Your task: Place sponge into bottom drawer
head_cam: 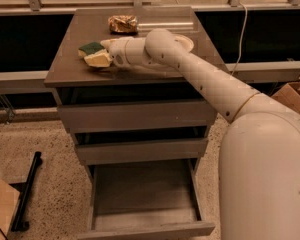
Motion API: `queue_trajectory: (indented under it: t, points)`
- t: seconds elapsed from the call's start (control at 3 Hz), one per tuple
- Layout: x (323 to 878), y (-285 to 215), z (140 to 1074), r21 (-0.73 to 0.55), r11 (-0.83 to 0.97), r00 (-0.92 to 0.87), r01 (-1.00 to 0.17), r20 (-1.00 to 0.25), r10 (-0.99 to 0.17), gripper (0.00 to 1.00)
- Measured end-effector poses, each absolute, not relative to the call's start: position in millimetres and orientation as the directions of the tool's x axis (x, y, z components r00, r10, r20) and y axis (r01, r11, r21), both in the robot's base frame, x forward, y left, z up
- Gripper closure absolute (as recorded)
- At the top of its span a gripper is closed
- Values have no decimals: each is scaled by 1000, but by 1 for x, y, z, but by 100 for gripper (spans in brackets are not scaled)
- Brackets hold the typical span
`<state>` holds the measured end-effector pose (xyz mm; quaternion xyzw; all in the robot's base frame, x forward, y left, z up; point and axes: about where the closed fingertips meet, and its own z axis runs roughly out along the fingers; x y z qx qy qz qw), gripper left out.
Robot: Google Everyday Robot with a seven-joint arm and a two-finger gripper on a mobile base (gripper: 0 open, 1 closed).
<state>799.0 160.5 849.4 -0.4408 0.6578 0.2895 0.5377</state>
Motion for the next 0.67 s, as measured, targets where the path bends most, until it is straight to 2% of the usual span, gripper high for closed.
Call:
queue_trajectory:
  t: [0.33,0.67]
  points:
    - [772,145,874,-126,445,-5,-887,-960,-281,96]
    - [737,129,880,-134,436,-8,-890,-951,-309,100]
